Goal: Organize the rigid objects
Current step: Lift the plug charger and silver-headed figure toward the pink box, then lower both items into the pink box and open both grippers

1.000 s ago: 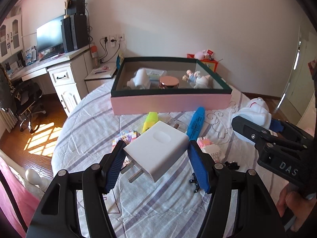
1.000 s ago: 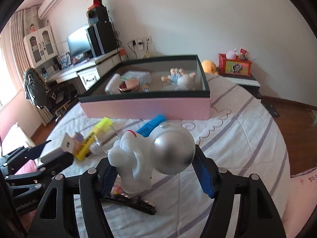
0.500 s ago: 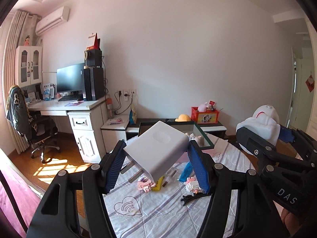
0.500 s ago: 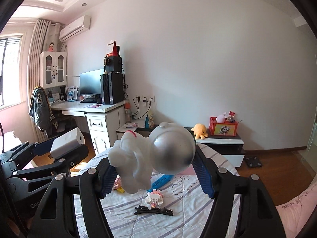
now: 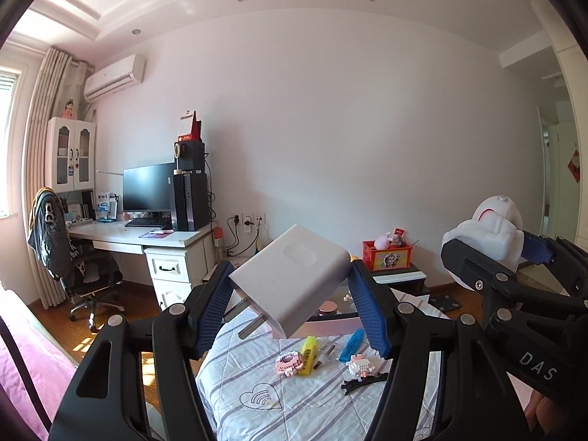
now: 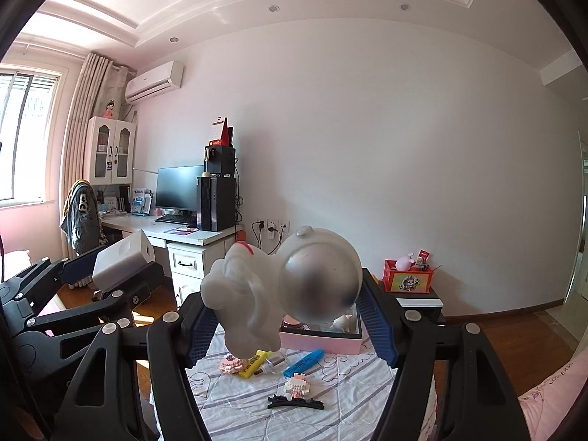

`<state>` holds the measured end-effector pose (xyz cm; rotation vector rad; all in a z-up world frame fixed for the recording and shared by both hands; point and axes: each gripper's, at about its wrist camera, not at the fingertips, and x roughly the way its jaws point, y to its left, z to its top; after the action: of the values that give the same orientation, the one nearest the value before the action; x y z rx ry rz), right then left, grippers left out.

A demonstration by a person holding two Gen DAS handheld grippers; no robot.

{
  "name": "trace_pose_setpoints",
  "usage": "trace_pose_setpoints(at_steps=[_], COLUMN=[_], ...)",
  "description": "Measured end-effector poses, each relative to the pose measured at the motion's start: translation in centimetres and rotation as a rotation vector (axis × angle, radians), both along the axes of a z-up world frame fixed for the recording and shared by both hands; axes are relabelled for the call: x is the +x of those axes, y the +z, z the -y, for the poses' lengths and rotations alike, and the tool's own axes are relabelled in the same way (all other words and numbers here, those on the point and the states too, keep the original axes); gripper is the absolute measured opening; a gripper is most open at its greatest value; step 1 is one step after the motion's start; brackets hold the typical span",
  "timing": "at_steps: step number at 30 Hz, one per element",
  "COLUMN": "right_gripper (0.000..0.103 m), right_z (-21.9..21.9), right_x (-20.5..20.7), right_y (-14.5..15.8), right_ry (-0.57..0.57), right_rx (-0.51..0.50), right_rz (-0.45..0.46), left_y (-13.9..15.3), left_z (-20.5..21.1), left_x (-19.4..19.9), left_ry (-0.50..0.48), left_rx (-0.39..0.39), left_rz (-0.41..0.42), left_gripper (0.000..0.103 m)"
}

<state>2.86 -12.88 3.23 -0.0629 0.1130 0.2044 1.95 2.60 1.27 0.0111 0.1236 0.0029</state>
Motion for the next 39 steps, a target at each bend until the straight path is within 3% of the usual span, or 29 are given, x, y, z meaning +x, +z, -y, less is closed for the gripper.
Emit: trace_pose_setpoints(at_steps=[9,17,27,34,39], right_gripper=[0.070,0.070,0.070,0.070,0.070], right_z=[-0.4,0.5,1.7,1.7,1.6], right_x=[0.1,3.9,13.8,23.9,31.2], right_y=[-0.1,-1.9,-4.4,-6.8,-9.9], right_ry=[0.008,-0.001,-0.008,-0.002,0.009], right_rx=[-0.003,0.004,-0.009,-0.043,-0.060], right_rz=[-0.003,-0.075,-0.179,-0.288,-0.398], left_y=[-0.4,-2.4,-4.6,-7.1,-10.4], left_z=[-0.2,1.0,2.6,3.2,3.3], left_x=[0.1,4.9,16.1,26.6,34.3], left_ry=[0.009,-0.015,-0.055,-0.068,-0.077], left_rx=[0.007,0.024,0.074,0.136,0.138], left_rz=[-0.005,-0.085,-0.222,-0.347,-0.485], left_gripper=[0.065,0.065,0.065,0.065,0.065])
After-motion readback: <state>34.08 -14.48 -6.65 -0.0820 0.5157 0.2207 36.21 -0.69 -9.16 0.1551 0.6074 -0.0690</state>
